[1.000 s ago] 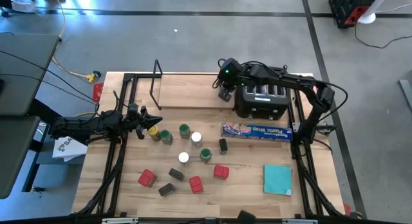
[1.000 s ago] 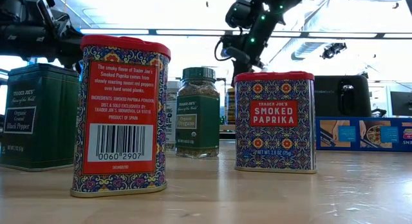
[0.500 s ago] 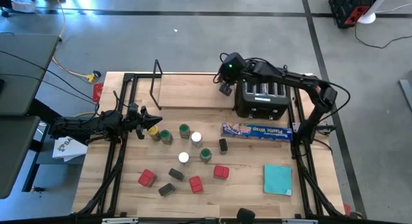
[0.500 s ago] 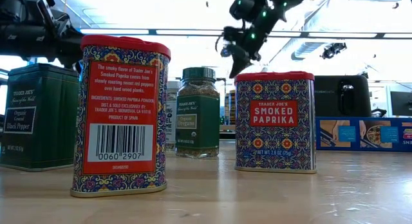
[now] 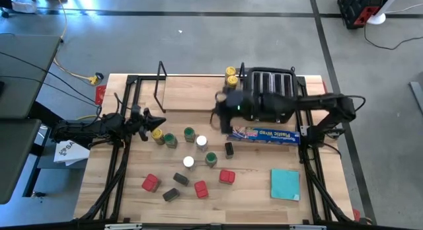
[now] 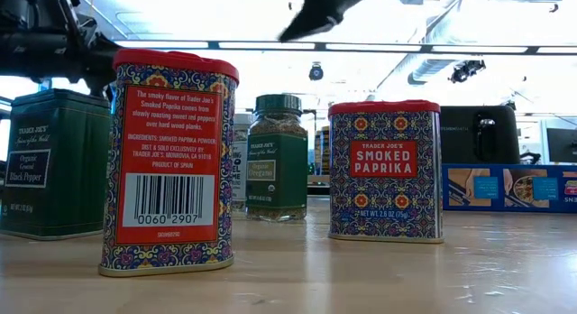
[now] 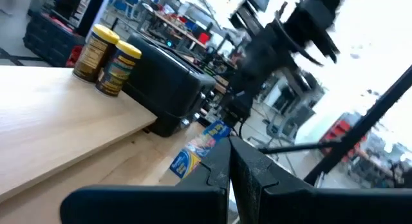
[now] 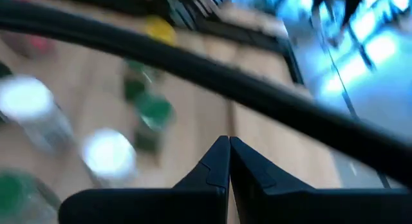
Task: Shelf spices
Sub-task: Put the yellow seasoning bottle on the shelf aligned with the other yellow seasoning bottle
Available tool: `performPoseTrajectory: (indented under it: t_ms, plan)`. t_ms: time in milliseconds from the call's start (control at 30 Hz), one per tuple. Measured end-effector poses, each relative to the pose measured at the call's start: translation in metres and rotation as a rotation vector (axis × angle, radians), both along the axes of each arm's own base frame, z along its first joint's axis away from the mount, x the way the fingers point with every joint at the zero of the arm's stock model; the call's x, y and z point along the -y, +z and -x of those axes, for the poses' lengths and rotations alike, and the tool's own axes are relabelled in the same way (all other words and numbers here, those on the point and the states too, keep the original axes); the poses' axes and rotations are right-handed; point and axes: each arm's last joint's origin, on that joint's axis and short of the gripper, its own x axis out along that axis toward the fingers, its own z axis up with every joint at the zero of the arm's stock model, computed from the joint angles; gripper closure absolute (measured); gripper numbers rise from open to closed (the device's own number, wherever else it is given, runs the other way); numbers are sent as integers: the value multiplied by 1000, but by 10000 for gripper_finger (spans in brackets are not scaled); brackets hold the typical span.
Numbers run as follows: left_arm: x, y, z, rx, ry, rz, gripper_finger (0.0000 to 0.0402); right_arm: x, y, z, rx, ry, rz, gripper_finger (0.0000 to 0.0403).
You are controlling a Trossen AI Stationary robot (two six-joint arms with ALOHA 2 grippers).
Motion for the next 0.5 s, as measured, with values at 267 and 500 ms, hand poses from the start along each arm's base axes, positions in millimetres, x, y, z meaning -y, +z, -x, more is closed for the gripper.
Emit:
performPoseTrajectory:
  t_ms: [267, 500]
  plan:
    - [1, 14, 2, 117, -20, -5, 398, -42, -35, -55, 279, 207, 28, 398]
    - [3, 52, 16, 0, -104, -95, 400, -44, -39, -92, 212, 183, 0, 368]
